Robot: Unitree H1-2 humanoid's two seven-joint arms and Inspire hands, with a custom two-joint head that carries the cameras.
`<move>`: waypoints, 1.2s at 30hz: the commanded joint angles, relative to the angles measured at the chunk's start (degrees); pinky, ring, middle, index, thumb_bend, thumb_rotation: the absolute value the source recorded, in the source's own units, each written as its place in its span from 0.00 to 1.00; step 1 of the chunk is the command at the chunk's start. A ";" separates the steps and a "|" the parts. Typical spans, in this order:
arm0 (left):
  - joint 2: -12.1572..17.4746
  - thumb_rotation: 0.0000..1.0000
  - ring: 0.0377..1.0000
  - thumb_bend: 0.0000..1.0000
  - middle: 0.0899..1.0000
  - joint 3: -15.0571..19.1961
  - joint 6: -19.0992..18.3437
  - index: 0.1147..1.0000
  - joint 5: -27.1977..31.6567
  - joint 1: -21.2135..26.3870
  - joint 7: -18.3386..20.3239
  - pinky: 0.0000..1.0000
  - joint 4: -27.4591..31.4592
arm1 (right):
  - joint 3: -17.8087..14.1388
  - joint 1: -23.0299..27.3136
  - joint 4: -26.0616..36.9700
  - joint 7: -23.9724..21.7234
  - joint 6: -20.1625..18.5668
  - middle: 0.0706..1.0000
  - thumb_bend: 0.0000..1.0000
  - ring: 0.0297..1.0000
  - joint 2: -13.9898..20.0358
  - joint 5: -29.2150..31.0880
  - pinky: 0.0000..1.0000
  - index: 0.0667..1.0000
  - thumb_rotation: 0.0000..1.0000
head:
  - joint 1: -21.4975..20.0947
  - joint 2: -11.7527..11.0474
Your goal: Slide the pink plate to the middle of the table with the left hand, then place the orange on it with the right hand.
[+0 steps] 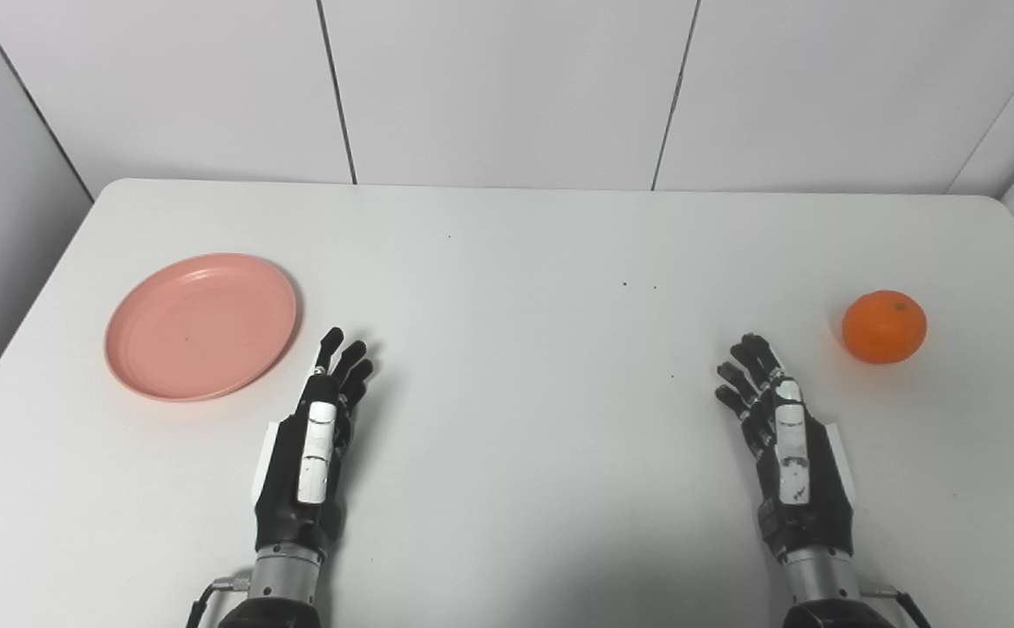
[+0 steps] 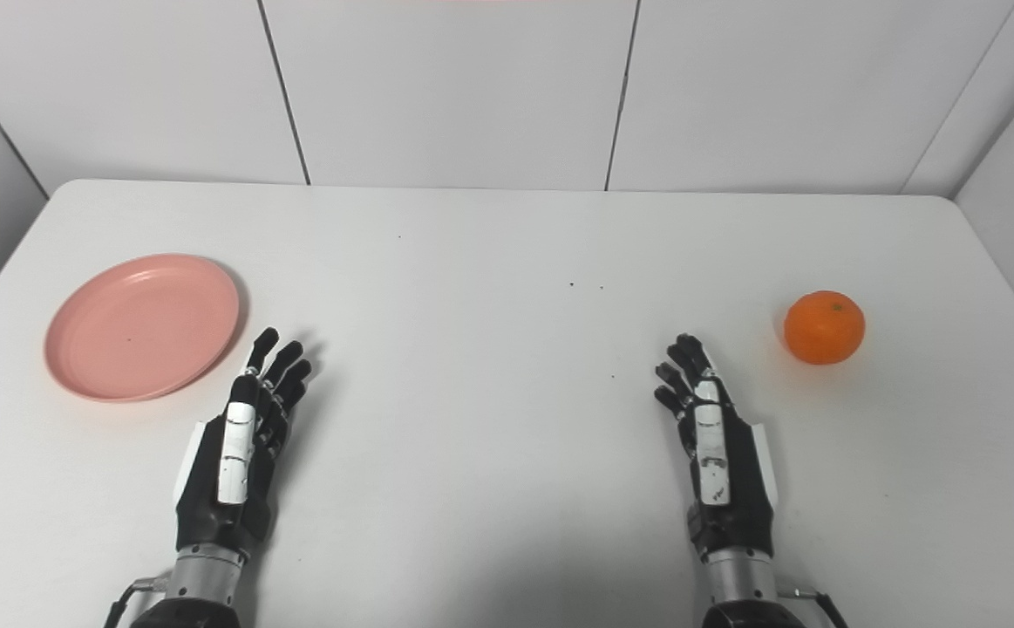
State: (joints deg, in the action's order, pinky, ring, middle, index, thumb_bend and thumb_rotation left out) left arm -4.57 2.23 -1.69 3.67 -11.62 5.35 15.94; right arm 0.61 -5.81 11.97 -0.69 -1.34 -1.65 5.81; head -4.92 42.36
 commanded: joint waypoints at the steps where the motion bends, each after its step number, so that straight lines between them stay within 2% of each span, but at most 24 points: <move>1: 2.75 0.93 0.93 0.72 0.93 0.24 0.42 0.94 0.07 -5.11 0.45 0.98 1.23 | 0.11 0.74 1.21 -0.37 0.26 0.90 0.84 0.88 -0.19 0.35 0.88 0.89 0.98 | 0.02 0.05; 27: 3.09 0.92 0.91 0.72 0.90 0.06 -0.89 0.92 1.16 -5.11 1.52 0.96 1.62 | 0.82 0.73 1.55 -1.96 -0.63 0.89 0.85 0.85 0.78 1.64 0.88 0.88 0.99 | -0.15 0.22; 36: 3.10 0.92 0.91 0.73 0.89 0.07 -0.62 0.92 1.03 -5.01 1.48 0.96 1.36 | 0.75 0.70 1.44 -1.17 -0.21 0.89 0.85 0.86 0.62 1.52 0.87 0.87 0.99 | -0.04 0.17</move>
State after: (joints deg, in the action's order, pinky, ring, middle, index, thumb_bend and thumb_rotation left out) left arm -4.52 2.17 -2.63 5.04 -11.61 6.32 16.28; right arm 1.38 -5.81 11.98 -1.66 -1.43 -0.99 7.44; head -5.01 42.45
